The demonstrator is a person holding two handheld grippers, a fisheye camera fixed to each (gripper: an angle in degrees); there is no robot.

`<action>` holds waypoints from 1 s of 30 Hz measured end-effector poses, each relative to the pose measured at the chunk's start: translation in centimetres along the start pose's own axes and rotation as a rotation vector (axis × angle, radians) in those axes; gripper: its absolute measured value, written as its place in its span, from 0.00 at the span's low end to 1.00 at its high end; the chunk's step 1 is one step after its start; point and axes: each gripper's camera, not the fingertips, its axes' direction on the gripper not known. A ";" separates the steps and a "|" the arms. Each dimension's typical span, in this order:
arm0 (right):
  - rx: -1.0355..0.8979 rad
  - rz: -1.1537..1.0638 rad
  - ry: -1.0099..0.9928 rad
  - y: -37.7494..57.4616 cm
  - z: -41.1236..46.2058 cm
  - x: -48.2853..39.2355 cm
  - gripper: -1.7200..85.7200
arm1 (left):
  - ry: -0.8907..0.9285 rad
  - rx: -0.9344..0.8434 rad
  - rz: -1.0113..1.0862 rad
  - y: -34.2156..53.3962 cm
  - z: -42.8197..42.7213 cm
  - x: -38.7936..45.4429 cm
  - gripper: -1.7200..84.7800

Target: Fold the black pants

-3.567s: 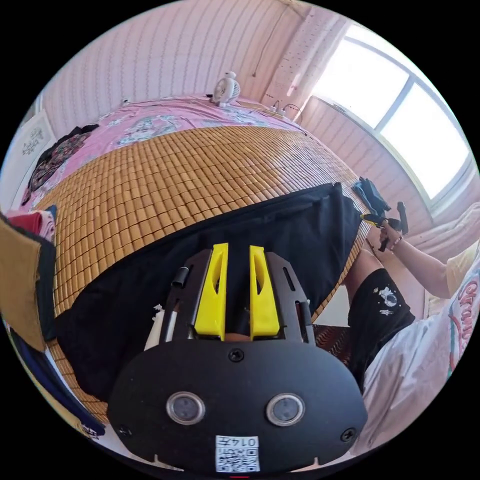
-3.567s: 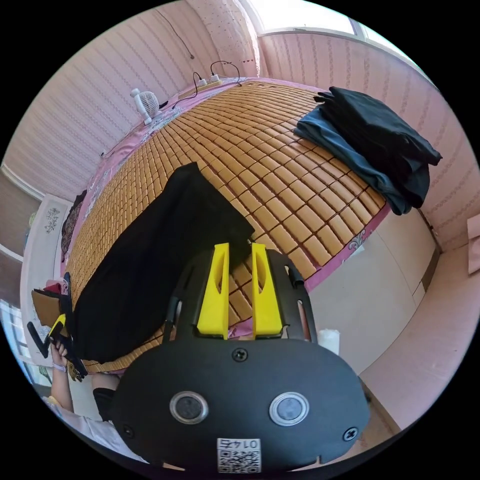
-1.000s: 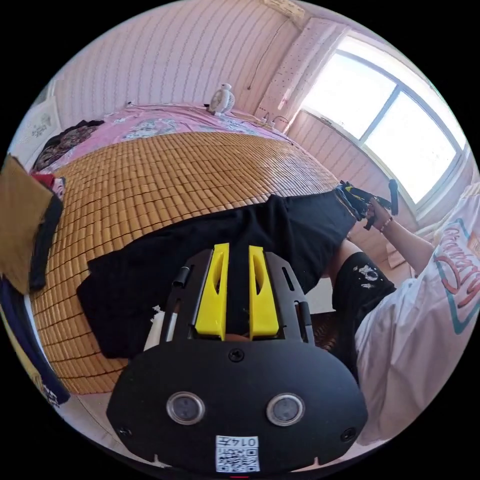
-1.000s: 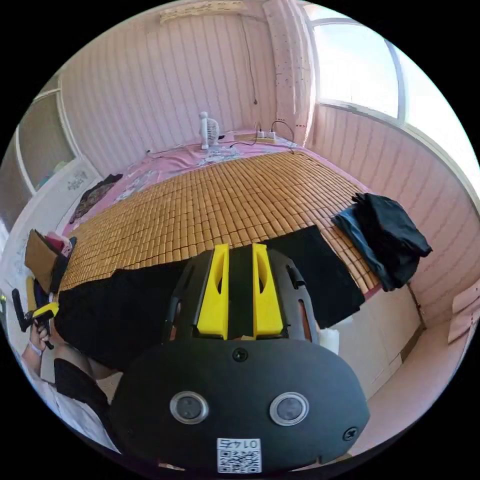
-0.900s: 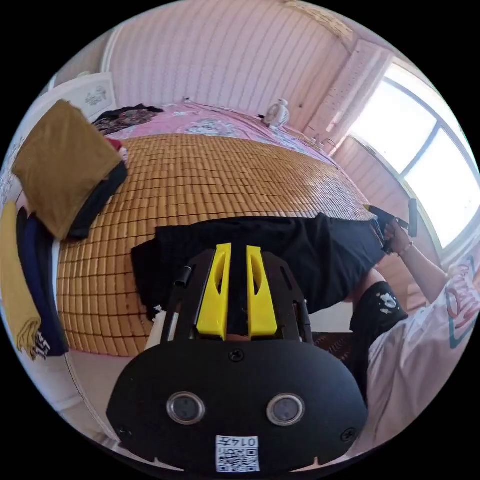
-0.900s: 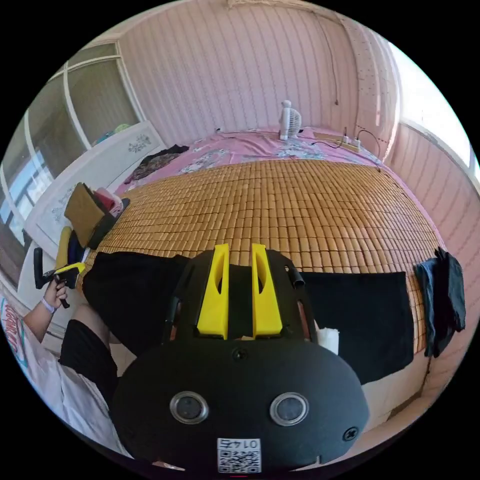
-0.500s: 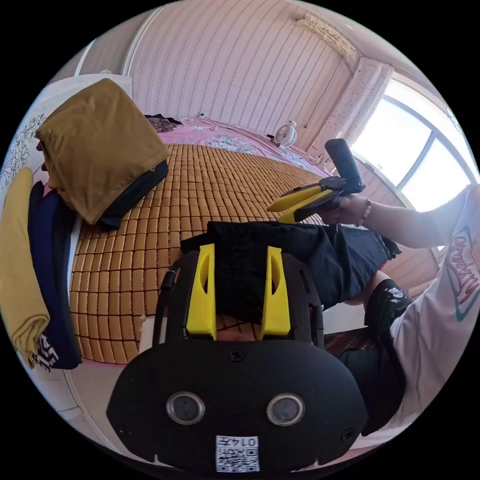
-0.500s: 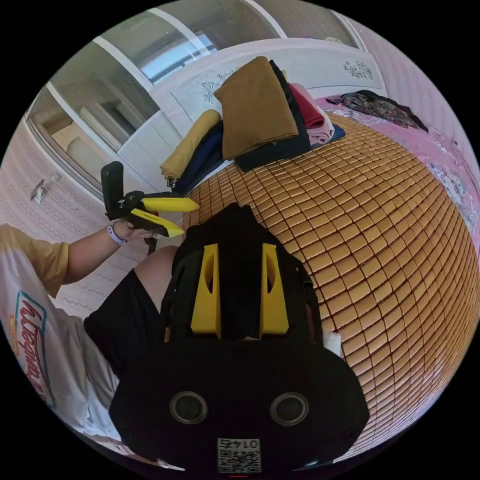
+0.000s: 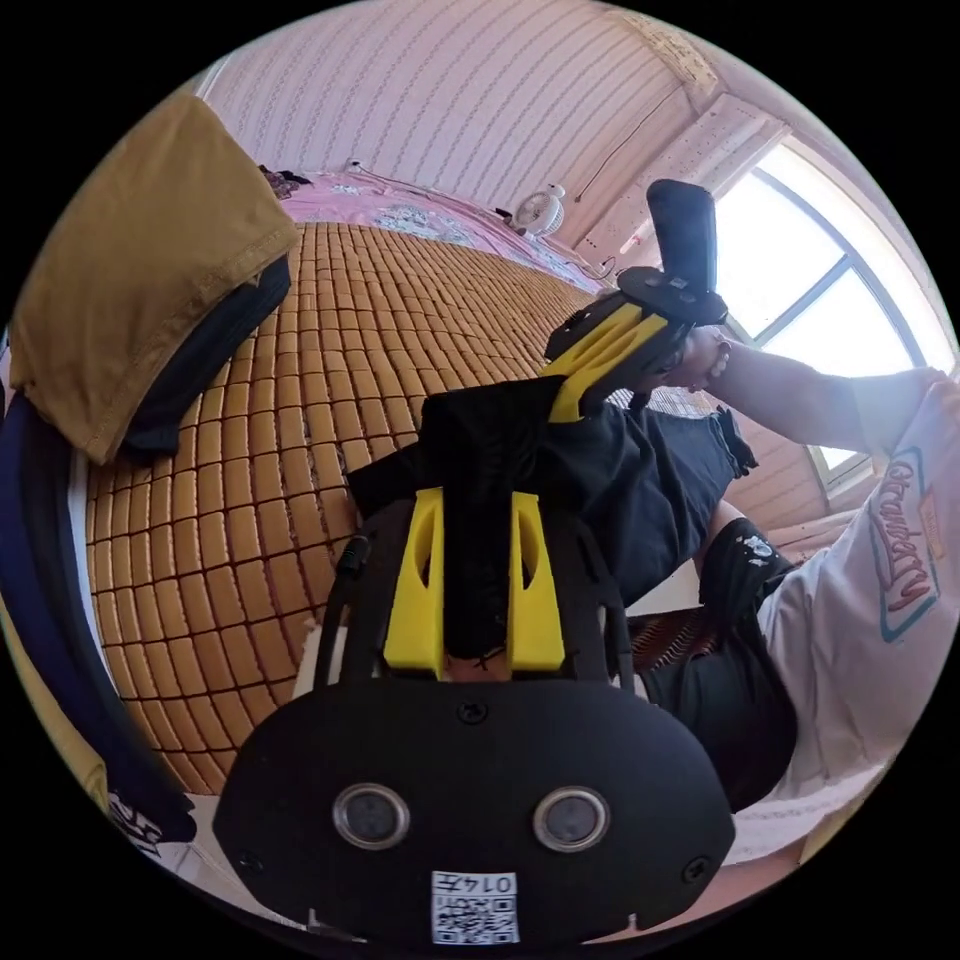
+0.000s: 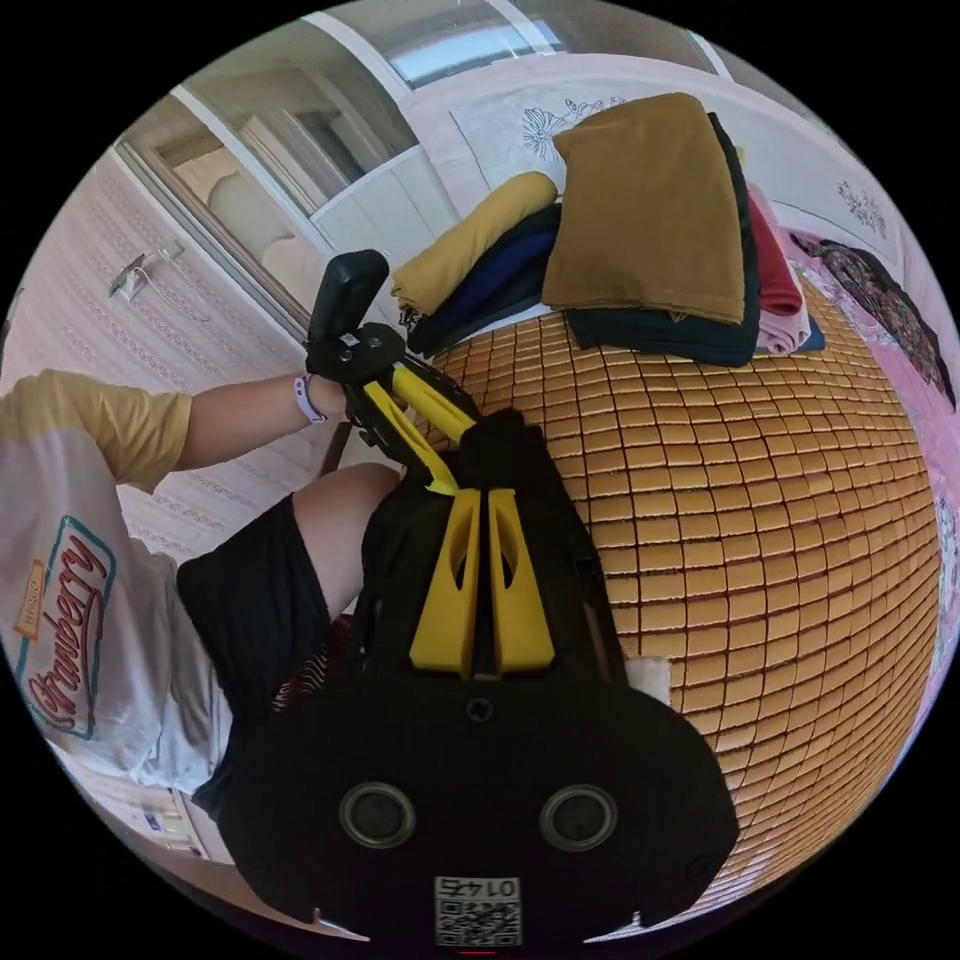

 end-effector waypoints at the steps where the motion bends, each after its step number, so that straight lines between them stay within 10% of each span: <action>1: 0.005 -0.025 0.005 -0.5 -0.1 0.1 0.03 | 0.004 0.014 0.002 0.2 -0.4 0.1 0.09; 11: 0.148 0.250 0.192 2.0 -3.7 2.9 0.05 | -0.168 0.012 -0.515 2.9 -1.2 -5.6 0.04; 30: -0.142 0.787 0.540 24.8 -6.0 3.3 0.07 | -0.331 -0.107 -0.419 -1.5 0.9 -1.9 0.09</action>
